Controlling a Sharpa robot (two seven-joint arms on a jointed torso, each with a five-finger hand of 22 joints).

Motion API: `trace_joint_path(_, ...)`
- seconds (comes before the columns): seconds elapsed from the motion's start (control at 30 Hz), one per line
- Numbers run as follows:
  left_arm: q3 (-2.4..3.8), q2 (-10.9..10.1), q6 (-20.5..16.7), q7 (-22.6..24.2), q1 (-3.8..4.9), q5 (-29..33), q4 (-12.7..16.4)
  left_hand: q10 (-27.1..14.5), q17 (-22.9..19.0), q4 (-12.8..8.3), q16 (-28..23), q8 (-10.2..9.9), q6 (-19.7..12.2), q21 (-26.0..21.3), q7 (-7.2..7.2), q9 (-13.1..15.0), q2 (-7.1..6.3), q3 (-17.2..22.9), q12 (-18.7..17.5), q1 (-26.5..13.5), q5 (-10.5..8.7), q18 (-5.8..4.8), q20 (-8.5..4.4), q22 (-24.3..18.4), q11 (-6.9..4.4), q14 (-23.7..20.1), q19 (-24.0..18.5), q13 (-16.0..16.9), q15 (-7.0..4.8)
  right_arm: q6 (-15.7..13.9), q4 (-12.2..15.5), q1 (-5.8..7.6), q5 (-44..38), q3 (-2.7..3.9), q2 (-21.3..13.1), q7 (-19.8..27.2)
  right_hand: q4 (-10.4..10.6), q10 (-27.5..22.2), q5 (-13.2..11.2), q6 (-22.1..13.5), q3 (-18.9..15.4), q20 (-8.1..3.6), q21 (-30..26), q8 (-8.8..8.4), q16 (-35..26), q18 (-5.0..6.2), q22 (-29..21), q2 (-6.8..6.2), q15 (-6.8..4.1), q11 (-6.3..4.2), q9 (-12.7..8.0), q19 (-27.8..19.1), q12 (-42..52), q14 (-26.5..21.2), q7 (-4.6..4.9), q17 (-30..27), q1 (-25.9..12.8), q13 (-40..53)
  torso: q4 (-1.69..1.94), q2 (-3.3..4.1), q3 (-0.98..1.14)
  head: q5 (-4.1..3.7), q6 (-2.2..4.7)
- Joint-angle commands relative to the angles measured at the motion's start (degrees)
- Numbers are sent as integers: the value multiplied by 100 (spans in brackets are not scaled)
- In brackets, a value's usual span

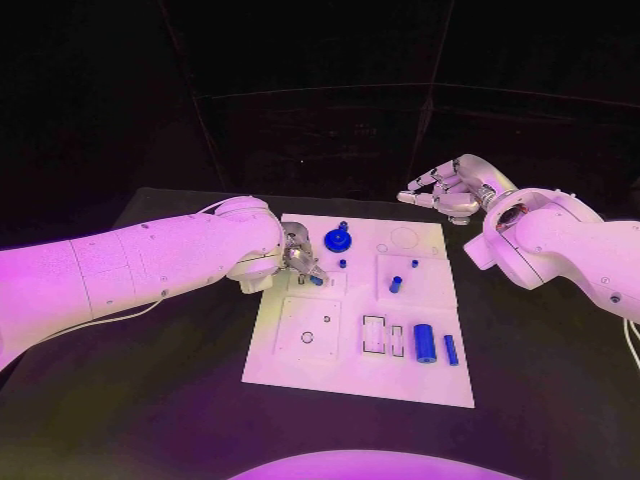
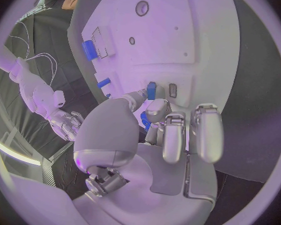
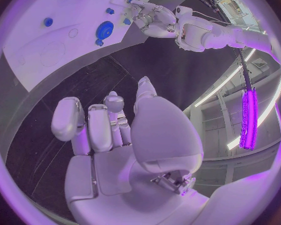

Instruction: Assemble the parts on the task board

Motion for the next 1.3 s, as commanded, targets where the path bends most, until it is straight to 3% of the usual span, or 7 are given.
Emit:
trace_joint_path(0.03, 2, -6, 151, -91, 4, -40, 1, -20, 1509, -834, 18, 42, 0, 24, -29, 12, 41, 874, -14, -2, 31, -106, -20, 32, 5, 605, 165, 4, -5, 29, 4, 13, 8, 5, 7, 49, -9, -38, 34, -47, -37, 3, -18, 26, -13, 30, -6, 34, 0, 13, 4, -35, -20, 152, -11, 0, -32, -7, -2, 1, 0, 3, -3)
trace_joint_path(0.4, 2, 26, 211, -109, 4, -41, -25, -24, 1509, -839, 18, 51, -2, 14, -27, 20, 41, 897, -21, -15, 33, -102, -21, 16, 6, 605, 160, -5, -5, 32, 6, 13, 8, 5, 11, 48, -9, -37, 54, -51, -43, 3, -19, 28, -15, 30, -5, 40, 0, 14, 4, -33, -16, 153, -11, 0, -37, -7, -1, 1, 2, -3, -17)
trace_joint_path(0.67, 2, 82, 307, -79, 5, -41, -86, -16, 1509, -822, 18, 88, 14, -3, -42, 49, -38, 873, -15, -152, 14, -98, -20, -5, 2, 605, 150, -3, -5, 34, 3, 13, 8, 5, 21, 48, -8, -35, 67, -52, -45, 3, -21, 30, -17, 30, -7, 49, 1, 14, 4, -33, -11, 153, -11, -1, -42, -6, 0, 1, 3, 5, -28)
trace_joint_path(0.93, 2, 173, 399, -30, 7, -41, -180, 50, 1509, -671, 18, 127, 155, 6, -105, 61, -67, 691, 59, -447, -1, -102, -41, 24, -44, 605, 158, 67, -37, 38, -4, 13, 8, 5, 35, 48, -8, -35, 67, -52, -45, 3, -21, 30, -17, 30, -7, 49, 1, 14, 4, -33, -11, 153, -11, -1, -42, -6, -3, 4, 4, 4, -33)
trace_joint_path(1.3, 3, 281, 513, -90, 10, -42, -292, 115, 1509, -355, 18, 87, 316, 21, -137, 18, 15, 400, 134, -864, -7, -107, -67, 62, -70, 605, 172, 145, -61, 41, -2, 13, 8, 5, 39, 51, -7, -35, 69, -52, -46, 3, -23, 30, -19, 31, -10, 51, 1, 14, 4, -34, -12, 153, -11, -3, -43, -7, -2, -2, 4, -5, -55)
